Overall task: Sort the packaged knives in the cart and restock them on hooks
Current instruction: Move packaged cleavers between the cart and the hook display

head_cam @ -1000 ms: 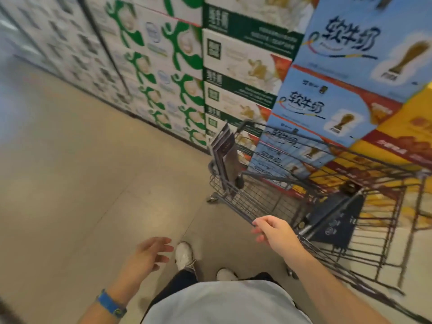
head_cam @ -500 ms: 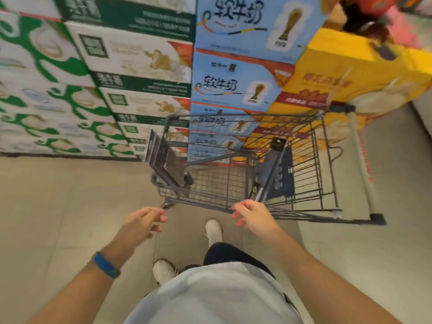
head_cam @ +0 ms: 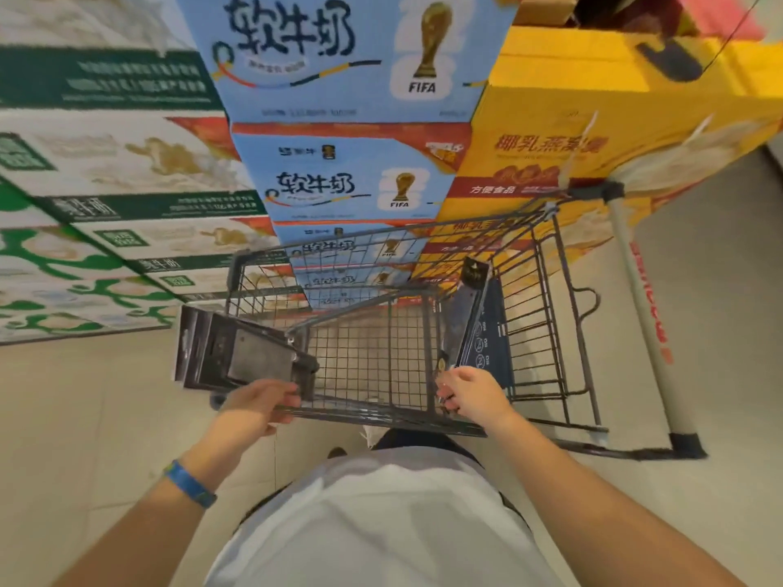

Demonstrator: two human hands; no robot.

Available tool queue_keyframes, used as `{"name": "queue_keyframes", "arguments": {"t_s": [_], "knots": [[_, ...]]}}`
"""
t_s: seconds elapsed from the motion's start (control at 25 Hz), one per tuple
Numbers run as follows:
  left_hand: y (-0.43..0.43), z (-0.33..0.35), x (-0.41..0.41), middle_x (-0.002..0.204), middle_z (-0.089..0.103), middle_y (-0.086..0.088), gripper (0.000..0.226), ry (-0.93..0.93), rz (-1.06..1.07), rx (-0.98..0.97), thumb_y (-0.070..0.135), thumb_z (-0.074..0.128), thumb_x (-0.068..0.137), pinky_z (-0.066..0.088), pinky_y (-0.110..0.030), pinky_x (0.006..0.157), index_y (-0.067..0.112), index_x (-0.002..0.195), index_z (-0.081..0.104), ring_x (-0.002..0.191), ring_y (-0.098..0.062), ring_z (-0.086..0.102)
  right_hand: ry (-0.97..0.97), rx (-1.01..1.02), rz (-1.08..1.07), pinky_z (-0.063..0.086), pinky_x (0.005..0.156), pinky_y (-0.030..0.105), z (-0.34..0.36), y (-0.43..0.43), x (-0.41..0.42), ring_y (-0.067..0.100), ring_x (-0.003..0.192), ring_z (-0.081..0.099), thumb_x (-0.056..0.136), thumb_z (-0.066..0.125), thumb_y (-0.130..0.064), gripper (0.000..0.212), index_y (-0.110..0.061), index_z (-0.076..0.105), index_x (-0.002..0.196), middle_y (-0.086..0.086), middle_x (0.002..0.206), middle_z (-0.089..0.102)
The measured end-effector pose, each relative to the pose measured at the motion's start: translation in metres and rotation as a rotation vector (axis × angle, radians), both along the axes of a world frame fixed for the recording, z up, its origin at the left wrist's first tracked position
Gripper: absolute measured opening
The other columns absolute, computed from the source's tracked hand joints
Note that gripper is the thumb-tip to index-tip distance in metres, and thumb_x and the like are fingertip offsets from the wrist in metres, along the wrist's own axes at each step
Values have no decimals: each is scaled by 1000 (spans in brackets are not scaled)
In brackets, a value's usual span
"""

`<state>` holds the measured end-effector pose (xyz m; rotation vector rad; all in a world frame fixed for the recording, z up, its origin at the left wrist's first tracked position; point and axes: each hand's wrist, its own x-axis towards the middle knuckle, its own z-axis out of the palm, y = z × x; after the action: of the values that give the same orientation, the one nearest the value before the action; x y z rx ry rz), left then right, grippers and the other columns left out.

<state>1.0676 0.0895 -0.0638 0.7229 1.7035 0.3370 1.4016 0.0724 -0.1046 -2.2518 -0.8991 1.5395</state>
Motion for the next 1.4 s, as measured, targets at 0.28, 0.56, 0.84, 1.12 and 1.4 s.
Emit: {"name": "queue_keyframes", "arguments": {"t_s": [0.28,0.56,0.84,1.12,1.4], "knots": [[14,-17,46,93,76,-2,25,-46,-24,-116,19,46,100,46,-30,66,19,101,70,75,-20,66,-347,-260,143,51,97,38,-48,21,66,34,117,61,98,54,-13,38,-11,55,136,16,128,64],[32,-22,56,89,76,5,24,-8,-83,-124,21,46,99,47,-25,63,23,100,70,68,-12,66,-496,-130,88,44,93,32,-58,84,74,33,129,55,102,53,-19,49,-12,44,150,13,144,57],[15,-22,42,88,76,4,25,13,-70,-147,20,46,99,46,-31,67,23,99,70,74,-17,67,-608,209,-11,52,95,49,-73,162,68,37,125,55,95,66,-33,63,-10,40,149,15,142,48],[1,-34,46,86,76,0,24,-7,-28,-208,19,47,100,44,-29,63,17,100,71,71,-20,65,-655,62,154,45,73,30,-101,207,76,31,103,70,98,59,-40,39,-5,72,110,14,111,74],[13,-27,65,90,75,0,27,-9,-90,-143,16,43,100,45,-19,56,17,103,70,67,-12,64,-598,199,293,35,64,28,-62,147,65,31,82,65,103,52,-32,32,-11,67,85,10,81,65]]}}
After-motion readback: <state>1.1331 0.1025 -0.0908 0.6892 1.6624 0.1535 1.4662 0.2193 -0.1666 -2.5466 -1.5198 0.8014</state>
